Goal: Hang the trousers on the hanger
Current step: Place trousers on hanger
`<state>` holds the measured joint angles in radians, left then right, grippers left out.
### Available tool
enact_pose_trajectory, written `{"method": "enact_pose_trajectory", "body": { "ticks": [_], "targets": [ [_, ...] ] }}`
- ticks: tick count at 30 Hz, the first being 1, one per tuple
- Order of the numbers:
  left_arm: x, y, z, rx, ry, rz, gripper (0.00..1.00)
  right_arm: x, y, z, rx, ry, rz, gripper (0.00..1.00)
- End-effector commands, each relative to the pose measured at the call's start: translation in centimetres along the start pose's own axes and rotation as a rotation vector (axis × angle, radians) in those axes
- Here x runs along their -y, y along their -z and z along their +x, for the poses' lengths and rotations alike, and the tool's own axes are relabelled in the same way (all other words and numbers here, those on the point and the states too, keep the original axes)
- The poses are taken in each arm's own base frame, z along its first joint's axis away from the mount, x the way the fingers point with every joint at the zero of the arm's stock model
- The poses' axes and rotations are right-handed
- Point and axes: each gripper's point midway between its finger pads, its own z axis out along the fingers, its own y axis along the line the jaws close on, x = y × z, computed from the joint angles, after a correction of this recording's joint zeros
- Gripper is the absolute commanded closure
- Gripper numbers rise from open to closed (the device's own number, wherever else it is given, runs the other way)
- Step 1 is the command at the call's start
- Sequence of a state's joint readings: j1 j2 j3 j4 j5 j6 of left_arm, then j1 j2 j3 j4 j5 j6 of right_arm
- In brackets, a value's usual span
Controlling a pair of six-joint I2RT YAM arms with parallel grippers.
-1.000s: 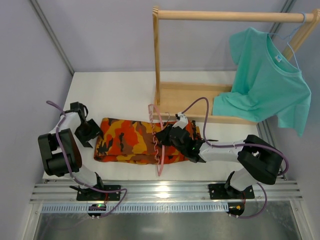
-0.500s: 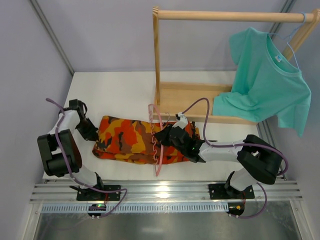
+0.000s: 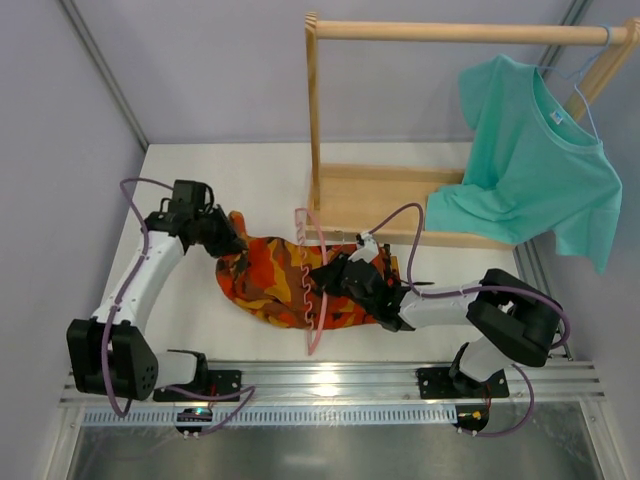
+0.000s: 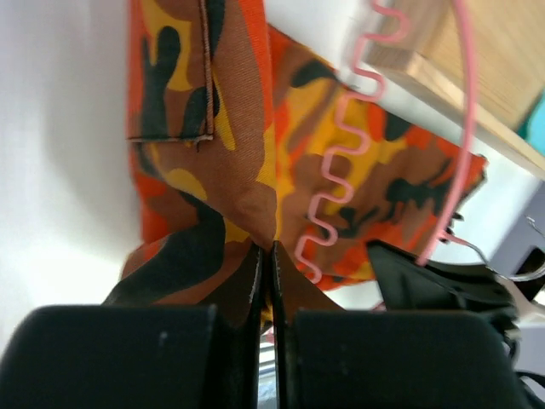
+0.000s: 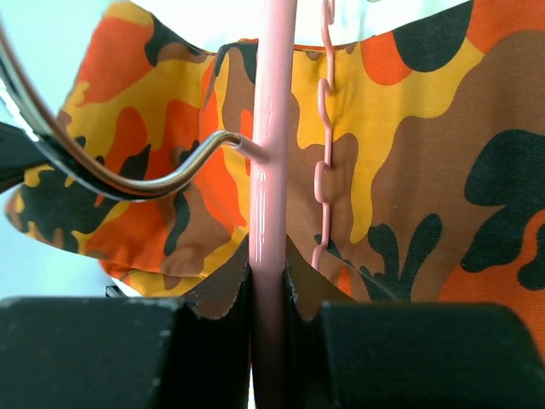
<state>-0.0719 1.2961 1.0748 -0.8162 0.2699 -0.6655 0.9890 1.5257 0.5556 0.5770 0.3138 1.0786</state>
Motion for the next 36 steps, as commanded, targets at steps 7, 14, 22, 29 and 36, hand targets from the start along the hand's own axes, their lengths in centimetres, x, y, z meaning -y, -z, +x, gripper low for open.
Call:
{"method": "enact_pose_trajectory", "body": {
  "ticks": [7, 14, 22, 29, 36],
  "targets": [
    [13.1, -2.9, 4.0, -0.064, -0.042, 0.281, 1.00, 1.1, 0.9, 0.6, -0.002, -0.009, -0.012, 0.89],
    [15.3, -6.2, 5.6, -0.062, -0.089, 0.208, 1.00, 0.4, 2.7, 0.7, -0.022, 0.067, -0.032, 0.66],
    [15.9, -8.8, 6.5, -0.065, -0.087, 0.177, 1.00, -0.4, 4.1, 0.4, -0.023, 0.108, -0.027, 0.67],
    [17.5, -5.5, 5.2, -0.030, -0.178, 0.157, 0.67, 0.1, 4.1, 1.2, -0.047, 0.122, -0.006, 0.72],
    [16.0, -0.1, 0.6, 0.127, -0.322, 0.030, 0.59, 0.2, 4.2, 1.3, -0.047, 0.131, 0.006, 0.72]
  ]
}}
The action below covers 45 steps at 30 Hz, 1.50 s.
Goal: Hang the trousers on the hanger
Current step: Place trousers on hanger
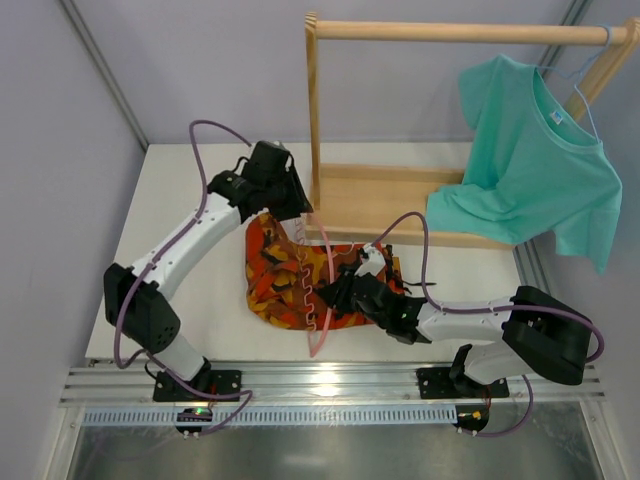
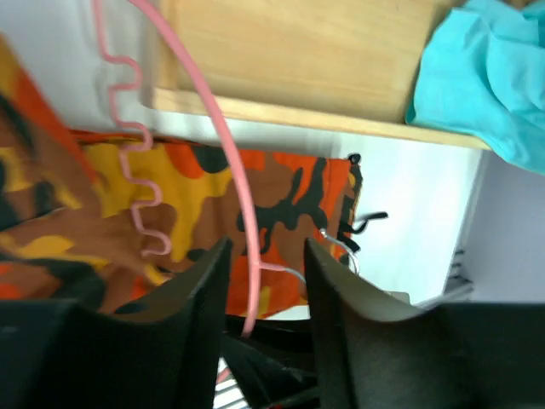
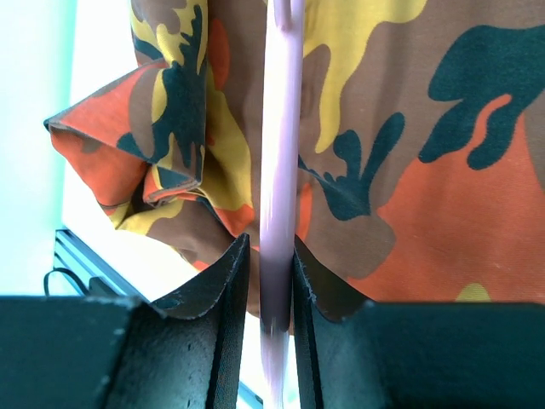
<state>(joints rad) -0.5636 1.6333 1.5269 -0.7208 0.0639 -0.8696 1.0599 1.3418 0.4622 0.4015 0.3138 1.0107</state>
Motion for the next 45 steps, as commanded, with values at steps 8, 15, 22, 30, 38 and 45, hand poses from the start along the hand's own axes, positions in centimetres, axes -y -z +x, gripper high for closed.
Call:
{"method": "enact_pose_trajectory", "body": {
  "ticks": [8, 15, 22, 30, 38, 45],
  "targets": [
    [-12.9, 4.5, 1.2, 0.004, -0.192, -0.419, 0.90, -2.7, -0.2, -1.5, 0.042, 0.022, -0.034, 0.76],
    [-12.3, 0.0, 6.9, -0.225, -0.165, -0.185, 0.99, -4.5, -0.9, -1.0, 0.019, 0.009, -0.060, 0.89],
    [-9.4, -1.9, 10.9, -0.287, -0.064, 0.079, 1.00, -5.3, -1.5, -0.6, 0.008, 0.006, -0.082, 0.96],
    [-9.4, -3.4, 13.5, -0.313, -0.031, 0.136, 1.00, -7.6, -1.3, -0.5, -0.004, 0.034, -0.150, 0.96],
    [-8.9, -3.5, 12.9, -0.279, -0.034, 0.160, 0.99, -9.0, -1.9, 1.1, -0.061, 0.083, -0.179, 0.82],
    [-8.3, -0.5, 8.9, -0.143, -0.105, 0.105, 0.62, -7.5, -0.6, 2.1, -0.075, 0.117, -0.132, 0.75]
  ]
}}
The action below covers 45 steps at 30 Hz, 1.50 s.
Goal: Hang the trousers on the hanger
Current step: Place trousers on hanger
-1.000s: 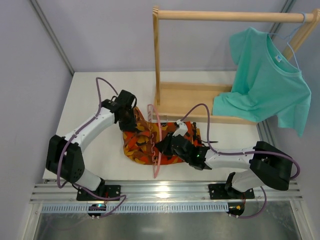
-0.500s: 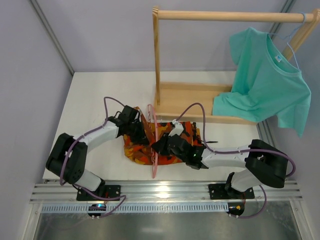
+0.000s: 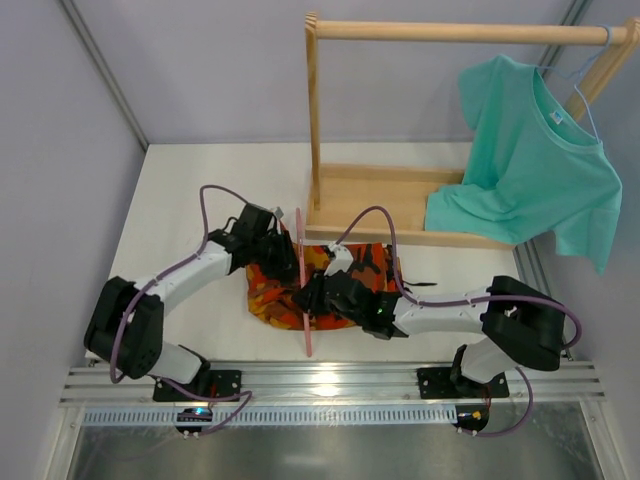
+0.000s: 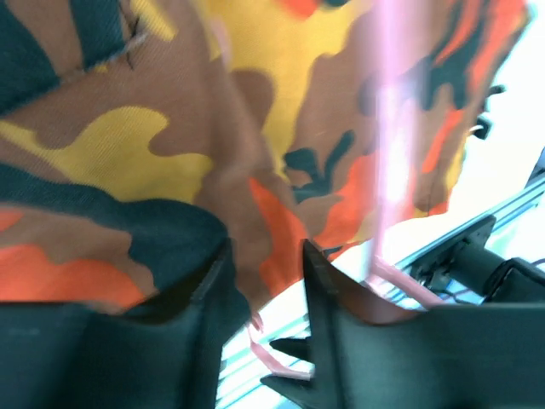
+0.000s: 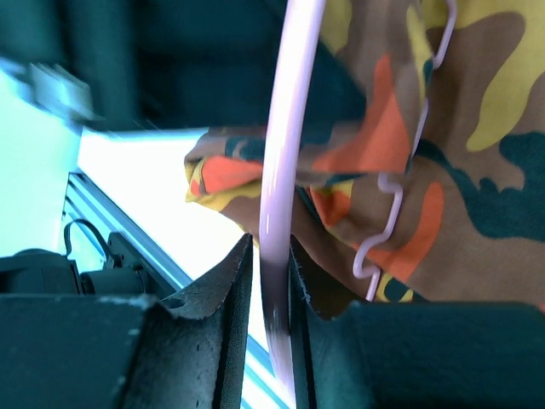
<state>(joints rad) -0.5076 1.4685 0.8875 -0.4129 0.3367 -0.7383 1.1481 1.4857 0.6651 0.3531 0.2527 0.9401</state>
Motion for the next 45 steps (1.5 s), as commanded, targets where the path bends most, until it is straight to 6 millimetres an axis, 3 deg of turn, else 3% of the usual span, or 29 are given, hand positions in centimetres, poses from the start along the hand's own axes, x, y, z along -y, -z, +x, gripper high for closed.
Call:
{"method": "enact_pose_trajectory", "body": {
  "ticks": [1, 4, 9, 15, 20, 25, 29, 37, 41, 45],
  "targets": [
    [1.8, 3.6, -3.2, 0.160, -0.078, 0.010, 0.58, -1.4, 1.1, -0.6, 0.030, 0.015, -0.033, 0.75],
    [1.8, 4.7, -3.2, 0.196, -0.110, 0.014, 0.52, -1.0, 1.4, -0.4, 0.035, 0.002, -0.030, 0.77],
    [2.3, 5.6, -2.1, 0.210, -0.159, 0.082, 0.52, -0.5, 1.5, -0.5, 0.047, -0.001, -0.018, 0.84],
    [4.9, 7.2, -2.0, 0.273, -0.195, 0.238, 0.50, -1.0, 0.9, -0.3, 0.037, -0.001, -0.036, 0.89],
    [4.3, 6.5, -1.9, 0.288, -0.169, 0.237, 0.45, -1.7, 0.6, -0.1, 0.028, -0.006, -0.058, 0.91],
    [5.3, 5.1, -2.0, 0.271, -0.151, 0.284, 0.45, -2.1, 0.5, -0.2, 0.028, -0.015, -0.074, 0.91],
    [5.0, 4.6, -2.8, 0.301, -0.139, 0.254, 0.45, -2.2, 0.6, -0.1, 0.027, -0.018, -0.082, 0.91],
    [4.0, 2.9, -2.6, 0.297, -0.134, 0.179, 0.55, -3.0, 0.4, -0.1, 0.030, -0.020, -0.099, 0.91],
    [2.9, 1.9, -2.5, 0.270, -0.142, 0.117, 0.59, -2.4, 0.4, 0.4, 0.022, -0.021, -0.090, 0.90],
    [2.5, 1.1, -2.1, 0.245, -0.138, 0.104, 0.76, -1.5, 0.9, 0.7, 0.019, -0.027, -0.077, 0.80]
  ]
}}
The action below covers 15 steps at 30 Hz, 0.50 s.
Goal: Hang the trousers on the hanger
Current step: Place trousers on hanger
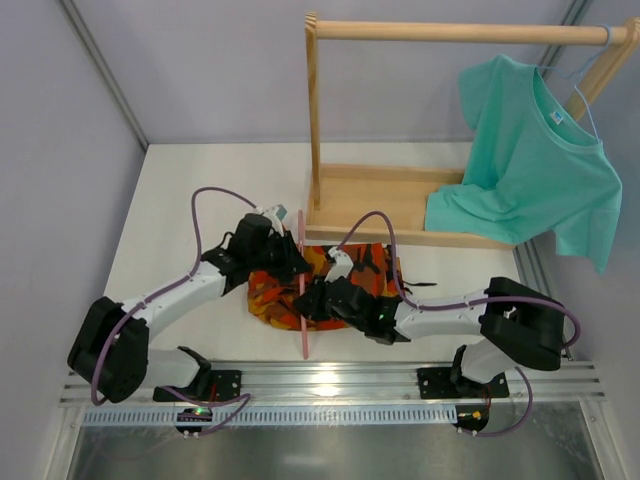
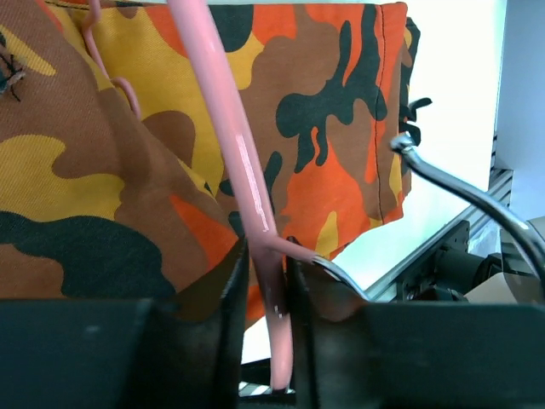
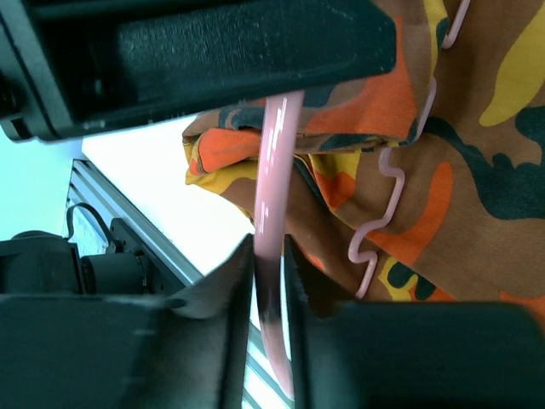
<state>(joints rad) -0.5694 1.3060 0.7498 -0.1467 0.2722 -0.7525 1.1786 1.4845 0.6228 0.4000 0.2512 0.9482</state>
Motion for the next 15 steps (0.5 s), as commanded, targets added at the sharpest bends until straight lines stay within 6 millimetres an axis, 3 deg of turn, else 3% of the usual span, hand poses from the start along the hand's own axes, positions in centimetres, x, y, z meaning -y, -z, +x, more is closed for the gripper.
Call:
{"method": "enact_pose_trajectory", "body": {
  "ticks": [1, 3, 6, 9, 11, 15],
  "targets": [
    [-0.9, -0.4, -0.7, 0.023, -0.030, -0.050, 0.79, -1.4, 1.0, -1.0, 0.040, -0.031, -0.048, 0.74],
    [-1.0, -0.5, -0.7, 0.016, -0.030, -0.059, 0.90, 0.1, 1.8, -0.9, 0.044, -0.026, -0.005, 0.68],
    [-1.1, -0.5, -0.7, 0.009, -0.033, -0.069, 0.99, 1.2, 3.2, -2.2, 0.084, -0.037, 0.016, 0.58],
    [-1.5, -0.5, -0.4, -0.001, -0.021, -0.086, 1.00, 2.1, 3.7, -3.6, 0.099, -0.062, 0.015, 0.50],
    [-1.6, -0.6, -0.1, -0.008, -0.005, -0.093, 1.00, 3.6, 3.2, -5.1, 0.120, -0.082, 0.038, 0.48],
    [-1.8, -0.5, -0.1, -0.006, 0.016, -0.113, 1.00, 4.3, 2.4, -7.0, 0.143, -0.115, 0.007, 0.47]
  ]
}}
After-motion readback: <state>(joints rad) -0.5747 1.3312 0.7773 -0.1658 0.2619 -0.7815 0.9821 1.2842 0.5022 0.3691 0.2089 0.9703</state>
